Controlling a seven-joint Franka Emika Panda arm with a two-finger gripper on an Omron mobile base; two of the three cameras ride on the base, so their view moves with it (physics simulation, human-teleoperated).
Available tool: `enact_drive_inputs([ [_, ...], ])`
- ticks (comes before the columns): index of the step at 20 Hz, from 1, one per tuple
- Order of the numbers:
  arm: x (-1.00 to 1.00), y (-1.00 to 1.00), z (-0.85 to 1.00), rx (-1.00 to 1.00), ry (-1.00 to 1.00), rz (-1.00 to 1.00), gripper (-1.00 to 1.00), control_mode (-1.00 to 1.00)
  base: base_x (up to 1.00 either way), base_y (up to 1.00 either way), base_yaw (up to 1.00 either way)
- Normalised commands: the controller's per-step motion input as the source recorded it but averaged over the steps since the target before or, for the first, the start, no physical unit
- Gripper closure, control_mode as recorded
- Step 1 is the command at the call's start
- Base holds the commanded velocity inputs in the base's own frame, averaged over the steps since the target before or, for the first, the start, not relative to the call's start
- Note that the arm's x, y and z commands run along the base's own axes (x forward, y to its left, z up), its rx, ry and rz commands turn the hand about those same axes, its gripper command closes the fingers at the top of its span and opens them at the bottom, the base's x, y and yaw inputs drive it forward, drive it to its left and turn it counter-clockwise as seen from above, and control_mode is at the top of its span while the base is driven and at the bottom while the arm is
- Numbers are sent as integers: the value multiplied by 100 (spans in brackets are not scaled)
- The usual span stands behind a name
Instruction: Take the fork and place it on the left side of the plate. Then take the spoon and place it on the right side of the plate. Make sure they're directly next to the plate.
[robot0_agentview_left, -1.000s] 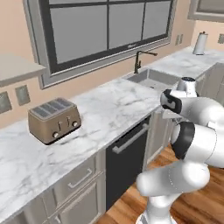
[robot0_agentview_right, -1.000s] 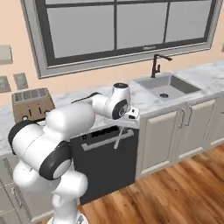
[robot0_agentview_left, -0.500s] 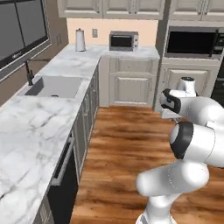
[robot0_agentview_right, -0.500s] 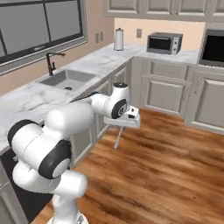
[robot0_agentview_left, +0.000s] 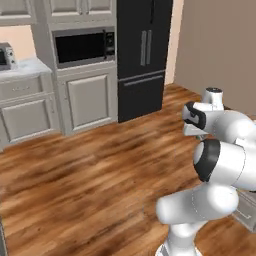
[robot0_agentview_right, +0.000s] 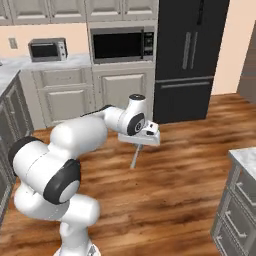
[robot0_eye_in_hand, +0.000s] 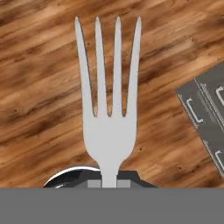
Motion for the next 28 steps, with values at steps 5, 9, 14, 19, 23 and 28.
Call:
enact_drive_inputs([
  [5, 0, 0, 0, 0, 0, 0, 100, 100, 0, 3, -99],
  [9, 0, 0, 0, 0, 0, 0, 100, 100, 16, 3, -79],
  [14, 0, 0, 0, 0, 0, 0, 100, 100, 48, 26, -54],
  [19, 0, 0, 0, 0, 0, 0, 100, 100, 66, 46, -29],
  [23, 0, 0, 0, 0, 0, 0, 100, 100, 63, 61, -15],
  [28, 0, 0, 0, 0, 0, 0, 100, 100, 63, 64, -11],
])
